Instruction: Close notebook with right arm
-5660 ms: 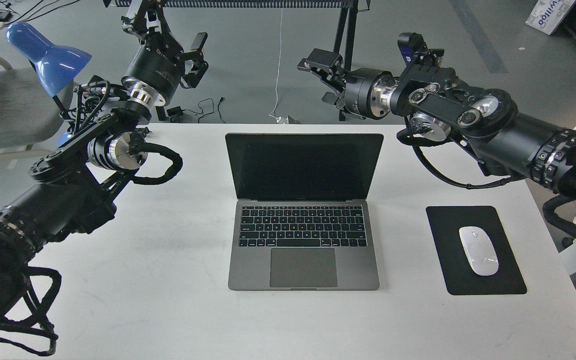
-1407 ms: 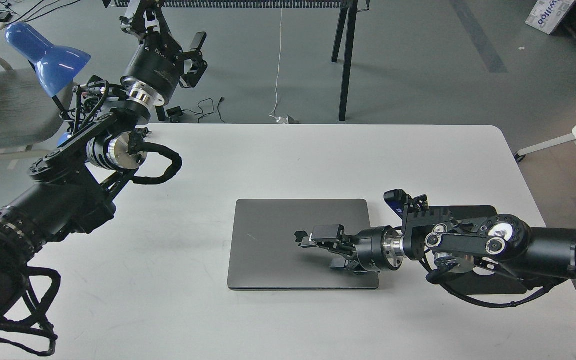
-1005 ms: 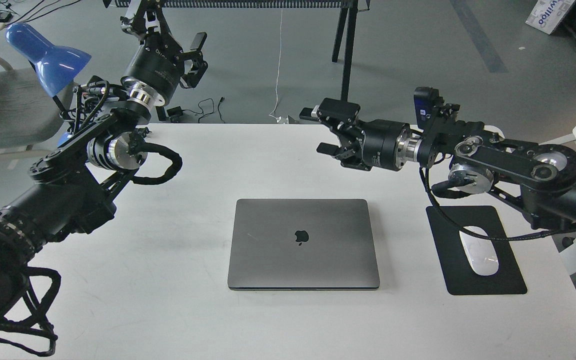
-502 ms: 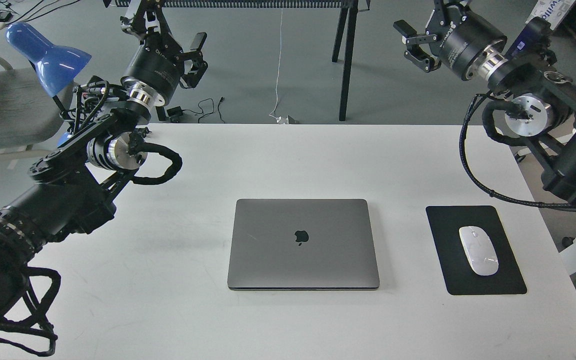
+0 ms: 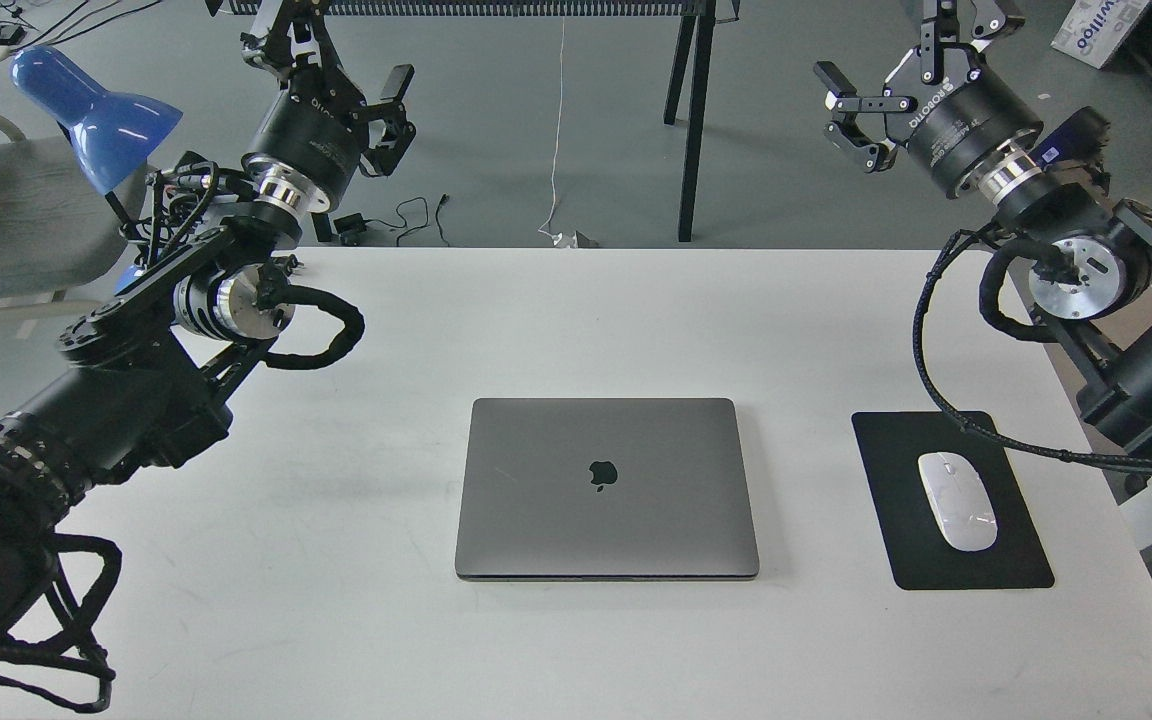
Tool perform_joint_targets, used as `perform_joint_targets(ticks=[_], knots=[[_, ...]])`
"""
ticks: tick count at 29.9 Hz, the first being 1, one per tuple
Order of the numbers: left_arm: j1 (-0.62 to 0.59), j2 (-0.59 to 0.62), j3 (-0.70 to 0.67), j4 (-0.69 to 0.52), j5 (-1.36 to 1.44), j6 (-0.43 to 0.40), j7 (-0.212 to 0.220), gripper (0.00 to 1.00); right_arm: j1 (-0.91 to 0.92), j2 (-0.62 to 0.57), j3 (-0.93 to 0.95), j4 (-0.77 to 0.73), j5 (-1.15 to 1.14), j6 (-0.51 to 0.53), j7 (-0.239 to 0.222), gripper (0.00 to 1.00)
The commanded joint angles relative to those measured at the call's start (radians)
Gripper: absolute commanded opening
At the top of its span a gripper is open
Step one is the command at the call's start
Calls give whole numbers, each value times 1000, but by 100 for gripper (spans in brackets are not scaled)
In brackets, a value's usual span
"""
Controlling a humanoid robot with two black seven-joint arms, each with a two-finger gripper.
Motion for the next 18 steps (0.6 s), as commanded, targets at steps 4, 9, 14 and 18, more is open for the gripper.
perform_joint_targets(ticks=[4, 9, 14, 18], knots=[[0, 0, 0, 0, 0, 1, 0, 100, -5, 3, 0, 4, 0, 0, 1, 100], [0, 0, 0, 0, 0, 0, 0, 100, -5, 6, 0, 4, 0, -1, 1, 100], [0, 0, 0, 0, 0, 0, 0, 100, -5, 12, -2, 4, 0, -1, -1, 100], [0, 0, 0, 0, 0, 0, 0, 100, -5, 12, -5, 4, 0, -1, -1, 100]])
